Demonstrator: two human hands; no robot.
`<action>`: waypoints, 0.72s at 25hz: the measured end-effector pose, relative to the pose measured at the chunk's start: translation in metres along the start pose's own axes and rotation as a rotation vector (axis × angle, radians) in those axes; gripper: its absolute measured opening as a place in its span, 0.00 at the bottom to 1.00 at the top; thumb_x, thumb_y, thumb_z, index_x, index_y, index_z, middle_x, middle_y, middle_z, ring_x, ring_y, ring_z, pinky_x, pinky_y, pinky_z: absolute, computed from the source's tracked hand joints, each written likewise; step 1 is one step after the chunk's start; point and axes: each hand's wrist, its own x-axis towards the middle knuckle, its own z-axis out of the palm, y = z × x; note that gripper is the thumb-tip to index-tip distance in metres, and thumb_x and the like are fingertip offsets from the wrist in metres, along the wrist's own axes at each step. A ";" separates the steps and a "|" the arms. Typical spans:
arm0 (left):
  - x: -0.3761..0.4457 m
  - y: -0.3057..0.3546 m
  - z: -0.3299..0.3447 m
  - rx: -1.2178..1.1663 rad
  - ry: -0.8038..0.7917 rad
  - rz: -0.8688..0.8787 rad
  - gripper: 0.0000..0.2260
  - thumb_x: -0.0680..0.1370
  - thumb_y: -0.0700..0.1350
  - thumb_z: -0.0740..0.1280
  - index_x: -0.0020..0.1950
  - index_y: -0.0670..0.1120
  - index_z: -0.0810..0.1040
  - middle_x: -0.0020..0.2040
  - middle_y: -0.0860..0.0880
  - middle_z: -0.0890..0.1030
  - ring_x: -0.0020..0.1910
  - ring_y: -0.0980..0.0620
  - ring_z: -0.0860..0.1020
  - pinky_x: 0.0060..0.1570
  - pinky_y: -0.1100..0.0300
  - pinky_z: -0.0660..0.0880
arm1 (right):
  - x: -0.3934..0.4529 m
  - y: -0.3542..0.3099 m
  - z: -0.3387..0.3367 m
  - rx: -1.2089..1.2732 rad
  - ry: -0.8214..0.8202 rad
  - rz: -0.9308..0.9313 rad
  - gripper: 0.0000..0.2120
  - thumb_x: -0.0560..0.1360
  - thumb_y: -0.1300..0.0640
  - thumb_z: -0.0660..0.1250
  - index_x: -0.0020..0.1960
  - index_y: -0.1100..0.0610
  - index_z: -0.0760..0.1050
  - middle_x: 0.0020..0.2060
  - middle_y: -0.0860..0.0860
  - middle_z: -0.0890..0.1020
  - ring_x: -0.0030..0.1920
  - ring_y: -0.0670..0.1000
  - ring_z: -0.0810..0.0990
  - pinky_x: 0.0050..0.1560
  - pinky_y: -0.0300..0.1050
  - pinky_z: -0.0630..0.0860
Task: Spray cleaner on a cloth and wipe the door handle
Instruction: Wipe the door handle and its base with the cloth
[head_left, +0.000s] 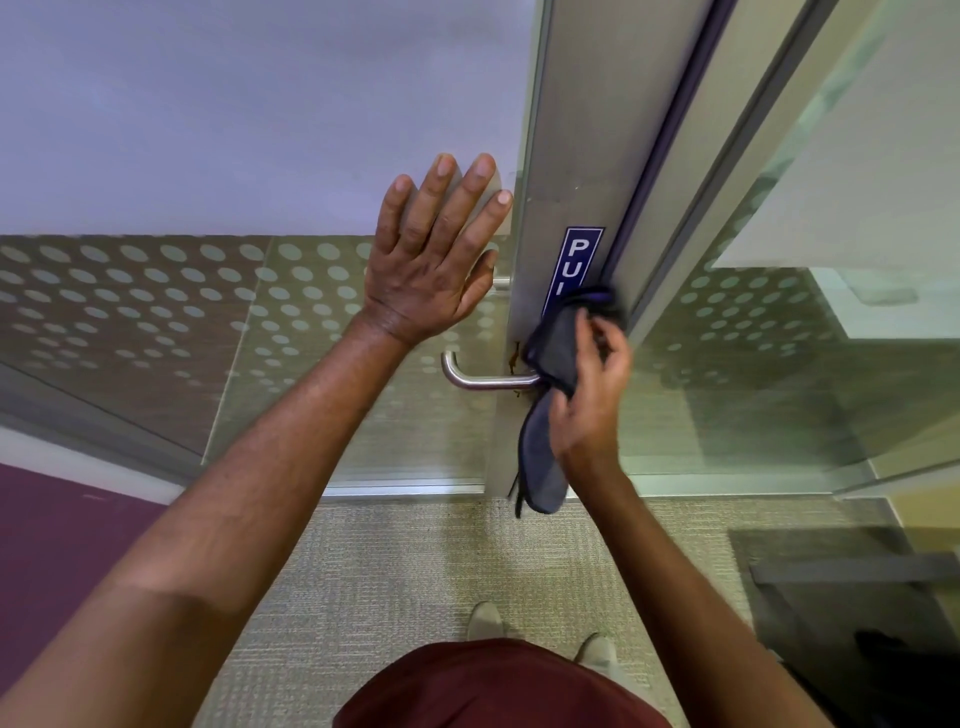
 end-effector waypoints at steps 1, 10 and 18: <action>-0.001 0.001 0.000 0.001 0.001 0.006 0.28 0.83 0.51 0.66 0.82 0.46 0.65 0.80 0.43 0.64 0.83 0.42 0.53 0.84 0.45 0.43 | 0.000 0.011 0.006 -0.159 -0.075 -0.008 0.41 0.67 0.77 0.66 0.80 0.62 0.66 0.71 0.60 0.67 0.73 0.56 0.66 0.78 0.53 0.65; 0.001 0.000 0.000 -0.017 0.015 0.000 0.30 0.82 0.51 0.66 0.83 0.47 0.63 0.82 0.44 0.60 0.86 0.46 0.45 0.84 0.44 0.47 | -0.023 0.046 0.035 -0.031 -0.133 0.198 0.47 0.74 0.74 0.65 0.85 0.46 0.54 0.76 0.46 0.64 0.76 0.49 0.69 0.78 0.38 0.64; -0.002 0.001 0.004 -0.013 0.021 0.003 0.31 0.81 0.51 0.66 0.83 0.47 0.63 0.82 0.45 0.60 0.86 0.45 0.46 0.84 0.44 0.47 | -0.030 0.043 0.041 0.169 -0.142 0.480 0.34 0.74 0.77 0.59 0.78 0.59 0.71 0.69 0.49 0.73 0.69 0.42 0.72 0.70 0.21 0.60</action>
